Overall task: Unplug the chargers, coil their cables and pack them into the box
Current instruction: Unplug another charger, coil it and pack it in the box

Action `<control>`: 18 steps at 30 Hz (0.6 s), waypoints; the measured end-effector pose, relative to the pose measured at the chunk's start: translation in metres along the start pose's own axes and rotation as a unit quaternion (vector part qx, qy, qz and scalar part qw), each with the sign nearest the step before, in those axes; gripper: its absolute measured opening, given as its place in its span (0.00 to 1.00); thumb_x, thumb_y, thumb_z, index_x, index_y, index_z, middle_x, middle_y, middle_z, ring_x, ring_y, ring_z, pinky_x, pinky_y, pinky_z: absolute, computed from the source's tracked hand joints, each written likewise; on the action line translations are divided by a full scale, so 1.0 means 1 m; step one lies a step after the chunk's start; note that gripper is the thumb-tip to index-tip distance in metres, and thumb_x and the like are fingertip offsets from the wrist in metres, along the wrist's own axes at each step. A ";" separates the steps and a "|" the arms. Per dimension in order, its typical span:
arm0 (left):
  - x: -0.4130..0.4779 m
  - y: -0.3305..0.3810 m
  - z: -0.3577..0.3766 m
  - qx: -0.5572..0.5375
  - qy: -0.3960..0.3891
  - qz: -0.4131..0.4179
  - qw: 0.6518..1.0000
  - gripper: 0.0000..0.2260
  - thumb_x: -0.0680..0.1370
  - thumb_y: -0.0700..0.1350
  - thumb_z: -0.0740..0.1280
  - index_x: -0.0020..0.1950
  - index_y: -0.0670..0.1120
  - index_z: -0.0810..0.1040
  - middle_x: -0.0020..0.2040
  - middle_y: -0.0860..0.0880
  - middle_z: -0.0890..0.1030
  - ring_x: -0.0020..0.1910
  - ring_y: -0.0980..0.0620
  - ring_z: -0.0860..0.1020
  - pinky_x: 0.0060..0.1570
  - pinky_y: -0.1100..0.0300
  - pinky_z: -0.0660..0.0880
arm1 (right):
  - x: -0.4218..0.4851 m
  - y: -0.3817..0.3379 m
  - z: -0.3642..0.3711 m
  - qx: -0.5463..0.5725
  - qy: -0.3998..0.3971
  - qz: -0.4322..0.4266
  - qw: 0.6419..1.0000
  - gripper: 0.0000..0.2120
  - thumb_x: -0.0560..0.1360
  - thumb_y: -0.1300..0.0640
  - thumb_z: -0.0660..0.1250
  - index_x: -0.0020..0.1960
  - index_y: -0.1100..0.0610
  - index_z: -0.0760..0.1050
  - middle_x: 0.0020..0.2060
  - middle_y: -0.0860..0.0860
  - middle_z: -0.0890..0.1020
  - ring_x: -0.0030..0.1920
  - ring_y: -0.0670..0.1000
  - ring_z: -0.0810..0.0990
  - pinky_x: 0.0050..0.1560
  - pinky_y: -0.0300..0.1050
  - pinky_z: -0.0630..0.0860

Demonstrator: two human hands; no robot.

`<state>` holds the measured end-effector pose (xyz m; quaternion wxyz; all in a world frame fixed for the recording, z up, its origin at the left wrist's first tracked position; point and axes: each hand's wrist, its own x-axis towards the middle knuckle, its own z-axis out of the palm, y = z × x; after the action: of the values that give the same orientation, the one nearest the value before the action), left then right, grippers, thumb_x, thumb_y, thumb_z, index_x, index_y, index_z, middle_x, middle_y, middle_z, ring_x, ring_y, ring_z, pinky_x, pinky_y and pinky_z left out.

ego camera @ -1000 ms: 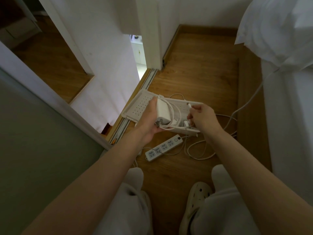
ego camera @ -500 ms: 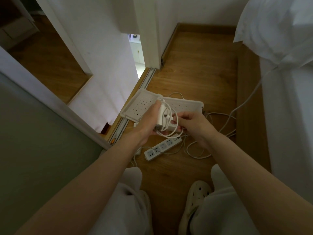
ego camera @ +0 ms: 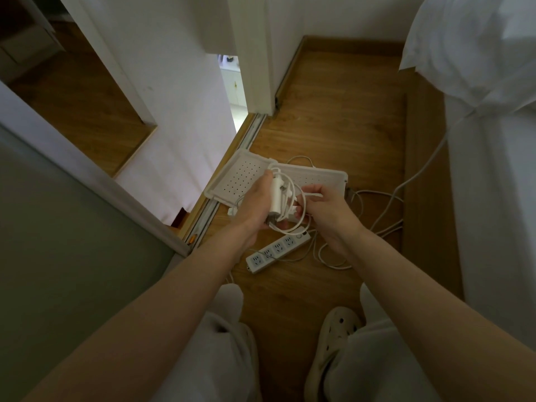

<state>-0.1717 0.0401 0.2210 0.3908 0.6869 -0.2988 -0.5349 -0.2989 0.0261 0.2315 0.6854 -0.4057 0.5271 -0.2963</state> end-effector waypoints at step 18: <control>0.004 -0.008 -0.004 0.097 0.037 0.056 0.993 0.20 0.82 0.58 0.49 0.61 0.49 0.72 0.50 0.45 0.79 0.44 0.49 0.80 0.39 0.57 0.77 | -0.022 0.005 0.010 -0.290 -0.034 -0.244 0.925 0.10 0.81 0.55 0.56 0.60 0.52 0.70 0.33 0.47 0.75 0.25 0.38 0.73 0.25 0.30 0.67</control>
<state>-0.1669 0.0420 0.2132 0.3623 0.7231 -0.3726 -0.4550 -0.2954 0.0494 0.2389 0.4619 -0.7125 0.4510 -0.2751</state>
